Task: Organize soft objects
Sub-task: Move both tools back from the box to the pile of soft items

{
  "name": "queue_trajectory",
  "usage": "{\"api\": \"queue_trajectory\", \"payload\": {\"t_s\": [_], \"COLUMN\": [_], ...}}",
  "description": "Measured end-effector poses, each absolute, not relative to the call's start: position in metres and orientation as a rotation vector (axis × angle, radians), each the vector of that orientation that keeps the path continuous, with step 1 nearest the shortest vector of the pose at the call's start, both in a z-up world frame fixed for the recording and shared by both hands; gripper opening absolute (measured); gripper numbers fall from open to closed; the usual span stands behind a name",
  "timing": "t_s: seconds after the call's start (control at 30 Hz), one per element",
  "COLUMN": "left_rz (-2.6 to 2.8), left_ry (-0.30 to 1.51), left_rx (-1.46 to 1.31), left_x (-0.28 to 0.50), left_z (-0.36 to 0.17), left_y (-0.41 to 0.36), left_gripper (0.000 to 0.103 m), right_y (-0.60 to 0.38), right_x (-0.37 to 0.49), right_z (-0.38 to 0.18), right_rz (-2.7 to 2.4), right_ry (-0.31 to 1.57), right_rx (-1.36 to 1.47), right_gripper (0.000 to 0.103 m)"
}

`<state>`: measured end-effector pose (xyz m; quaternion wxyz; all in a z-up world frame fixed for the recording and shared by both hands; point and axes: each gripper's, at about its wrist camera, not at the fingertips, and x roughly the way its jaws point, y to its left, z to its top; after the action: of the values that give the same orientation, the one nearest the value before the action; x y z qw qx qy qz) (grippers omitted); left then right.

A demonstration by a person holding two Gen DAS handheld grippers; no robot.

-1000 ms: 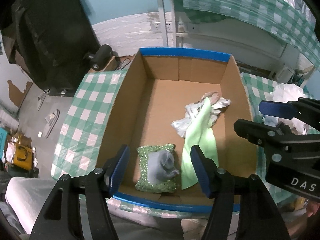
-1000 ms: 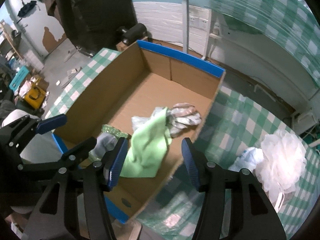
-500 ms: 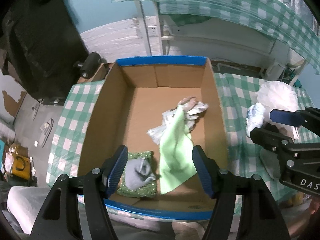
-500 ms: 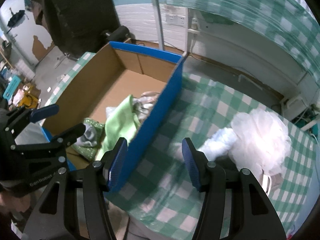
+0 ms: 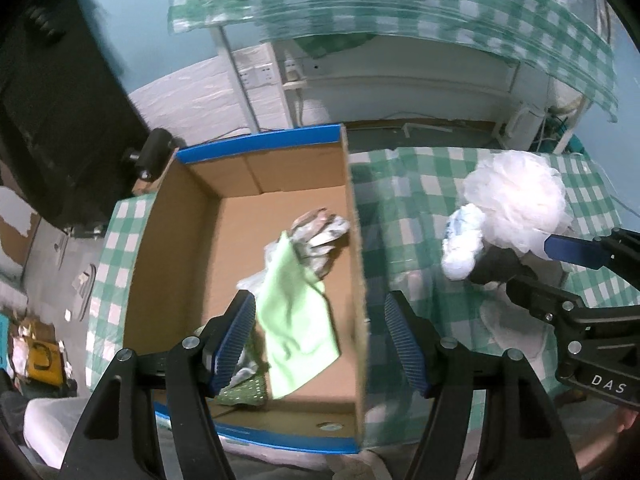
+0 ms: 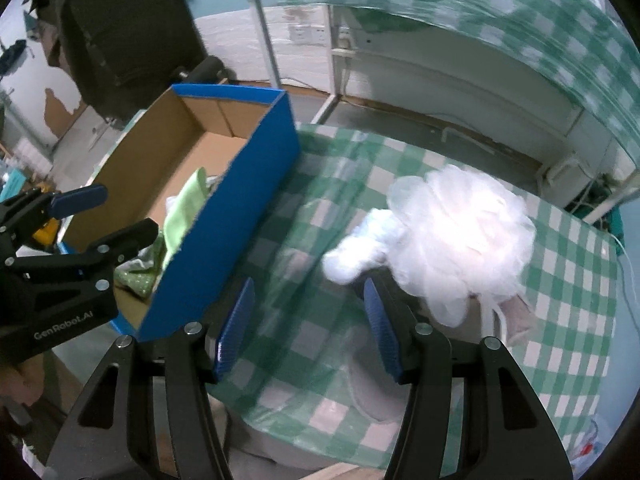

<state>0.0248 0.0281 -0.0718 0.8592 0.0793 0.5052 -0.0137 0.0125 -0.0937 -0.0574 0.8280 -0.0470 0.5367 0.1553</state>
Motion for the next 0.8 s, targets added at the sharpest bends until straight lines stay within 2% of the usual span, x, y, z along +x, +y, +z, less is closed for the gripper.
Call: {"api": "queue_trajectory", "payload": {"t_s": [0.8], "left_rz": [-0.12], "left_ry": [1.115], "left_rx": [0.294], "left_x": [0.041], "left_z": [-0.096], "left_y": [-0.064], "left_gripper": [0.071], "right_y": [-0.209], "right_x": [0.003], "right_z": [-0.078], "right_rz": [0.137], "right_ry": [1.183], "right_rx": [0.026], "right_gripper": [0.056]}}
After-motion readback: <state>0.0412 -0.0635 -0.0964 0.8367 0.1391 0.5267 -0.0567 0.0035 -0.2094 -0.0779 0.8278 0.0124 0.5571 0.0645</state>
